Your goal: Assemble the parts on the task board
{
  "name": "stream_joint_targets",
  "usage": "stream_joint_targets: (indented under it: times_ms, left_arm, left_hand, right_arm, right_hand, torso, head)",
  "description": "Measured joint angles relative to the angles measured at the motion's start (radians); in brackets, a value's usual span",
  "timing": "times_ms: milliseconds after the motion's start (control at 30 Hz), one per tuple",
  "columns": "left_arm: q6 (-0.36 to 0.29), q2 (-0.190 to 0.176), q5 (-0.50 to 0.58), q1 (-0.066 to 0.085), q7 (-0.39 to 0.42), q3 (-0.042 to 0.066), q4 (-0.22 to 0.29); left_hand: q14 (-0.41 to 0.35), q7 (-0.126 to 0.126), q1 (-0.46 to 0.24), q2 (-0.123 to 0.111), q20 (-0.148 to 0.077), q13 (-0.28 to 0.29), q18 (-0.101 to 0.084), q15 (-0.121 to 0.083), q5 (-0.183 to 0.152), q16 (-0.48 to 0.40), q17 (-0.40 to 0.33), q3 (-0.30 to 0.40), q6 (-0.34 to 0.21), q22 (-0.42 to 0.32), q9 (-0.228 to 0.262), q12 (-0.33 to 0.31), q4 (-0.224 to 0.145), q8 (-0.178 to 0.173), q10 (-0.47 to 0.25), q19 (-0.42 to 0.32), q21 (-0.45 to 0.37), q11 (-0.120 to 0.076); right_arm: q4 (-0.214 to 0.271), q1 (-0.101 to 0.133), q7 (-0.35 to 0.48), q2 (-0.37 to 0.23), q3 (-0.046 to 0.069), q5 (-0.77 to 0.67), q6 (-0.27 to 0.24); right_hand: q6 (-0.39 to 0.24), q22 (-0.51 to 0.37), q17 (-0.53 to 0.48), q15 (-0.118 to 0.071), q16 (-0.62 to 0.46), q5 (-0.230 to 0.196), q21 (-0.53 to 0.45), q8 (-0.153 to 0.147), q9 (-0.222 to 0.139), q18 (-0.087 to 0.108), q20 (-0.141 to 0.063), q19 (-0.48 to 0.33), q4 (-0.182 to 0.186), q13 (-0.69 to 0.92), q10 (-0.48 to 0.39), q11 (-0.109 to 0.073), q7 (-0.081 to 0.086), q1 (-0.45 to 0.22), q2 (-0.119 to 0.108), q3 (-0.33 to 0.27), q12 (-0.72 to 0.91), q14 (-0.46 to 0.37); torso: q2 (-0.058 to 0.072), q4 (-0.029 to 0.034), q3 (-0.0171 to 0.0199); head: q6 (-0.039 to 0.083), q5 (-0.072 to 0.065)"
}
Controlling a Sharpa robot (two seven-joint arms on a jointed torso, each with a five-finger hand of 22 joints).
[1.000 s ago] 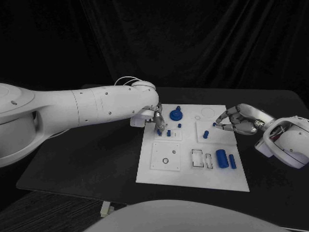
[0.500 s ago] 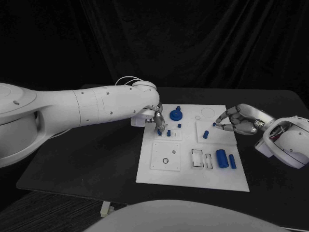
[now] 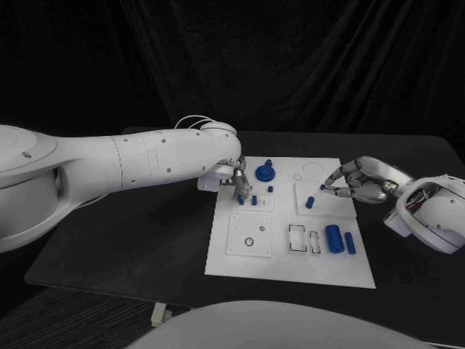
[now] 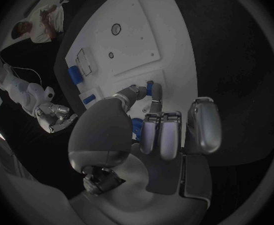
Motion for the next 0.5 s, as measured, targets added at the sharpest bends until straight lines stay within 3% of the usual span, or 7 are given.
stream_joint_targets:
  times_ms: [500]
  left_arm:
    - [0.015,0.001,-0.001,0.0,0.0,0.0,-0.004]
  left_hand:
    - [0.0,0.0,-0.003,0.005,0.0,0.0,0.0,0.0,0.0,0.0,0.001,0.0,0.0,0.0,-0.001,-0.004,0.0,-0.003,-0.002,0.0,0.0,-0.002]
  right_arm:
    - [0.0,0.0,-0.002,0.0,0.0,0.0,0.001]
  right_hand:
    - [0.0,0.0,0.0,0.0,0.0,0.0,0.0,0.0,-0.001,0.0,0.0,0.0,-0.003,0.0,0.0,0.0,0.0,0.001,0.001,0.003,0.003,0.0]
  torso:
    - [0.0,-0.0001,0.0001]
  head:
    - [0.0,0.001]
